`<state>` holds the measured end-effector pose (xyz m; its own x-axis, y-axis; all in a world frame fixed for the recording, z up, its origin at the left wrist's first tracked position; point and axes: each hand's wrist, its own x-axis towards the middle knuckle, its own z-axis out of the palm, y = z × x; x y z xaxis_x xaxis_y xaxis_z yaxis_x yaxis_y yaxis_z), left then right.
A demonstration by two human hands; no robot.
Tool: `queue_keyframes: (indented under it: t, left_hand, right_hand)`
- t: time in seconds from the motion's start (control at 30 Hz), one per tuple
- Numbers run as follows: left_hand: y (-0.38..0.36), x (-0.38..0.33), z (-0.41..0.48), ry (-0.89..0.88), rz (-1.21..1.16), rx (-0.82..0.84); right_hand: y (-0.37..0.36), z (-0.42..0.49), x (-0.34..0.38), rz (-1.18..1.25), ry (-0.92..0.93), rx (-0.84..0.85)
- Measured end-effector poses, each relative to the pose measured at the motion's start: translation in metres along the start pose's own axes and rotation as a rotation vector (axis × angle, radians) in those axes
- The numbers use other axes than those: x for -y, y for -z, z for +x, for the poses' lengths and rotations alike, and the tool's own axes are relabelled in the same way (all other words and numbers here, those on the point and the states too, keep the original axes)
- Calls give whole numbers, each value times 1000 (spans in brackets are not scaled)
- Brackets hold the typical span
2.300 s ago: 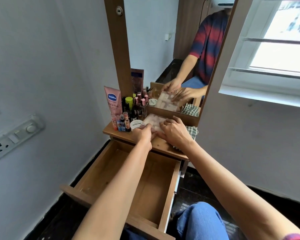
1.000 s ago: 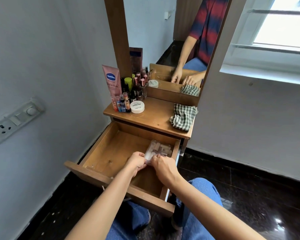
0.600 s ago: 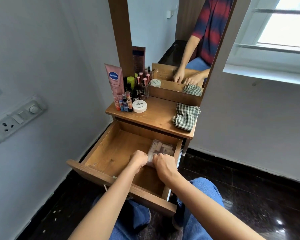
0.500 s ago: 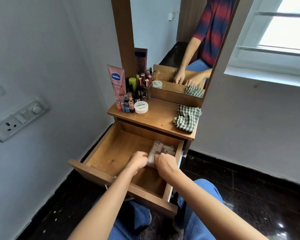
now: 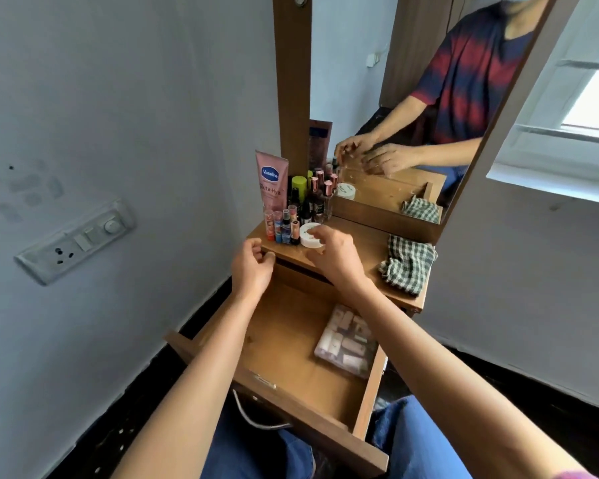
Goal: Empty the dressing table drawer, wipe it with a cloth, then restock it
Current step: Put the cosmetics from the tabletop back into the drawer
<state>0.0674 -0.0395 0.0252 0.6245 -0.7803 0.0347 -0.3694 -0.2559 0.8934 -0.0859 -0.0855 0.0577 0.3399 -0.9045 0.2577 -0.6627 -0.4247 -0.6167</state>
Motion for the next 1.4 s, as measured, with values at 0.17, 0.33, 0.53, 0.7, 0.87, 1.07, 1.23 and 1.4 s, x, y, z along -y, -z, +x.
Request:
queue_keyframes:
  t: [0.17,0.33,0.53,0.7,0.87,1.07,1.23,1.4]
  left_hand:
    - [6,-15,38,-120,25,-52]
    - [-2,-23,56,-187,57,-22]
    - [-9,-20,66,-245,81,16]
    - [-11,-10,71,-296,80,-6]
    - [-11,-7,75,-307,93,16]
    - [-2,-8,72,-315,97,19]
    - [22,-7,55,-301,30,13]
    - [57,5,19,-390,-91,75]
  right_hand:
    - [-9,41,17,-10,90,-81]
    - [-25,61,23,-84,154,-101]
    - [-39,71,24,-275,306,-166]
    - [-48,76,23,-395,321,-169]
    - [-48,78,23,-408,314,-175]
    - [-43,79,25,-396,362,-171]
    - [-35,67,31,-274,463,-259]
    - [-29,21,35,-60,613,-296]
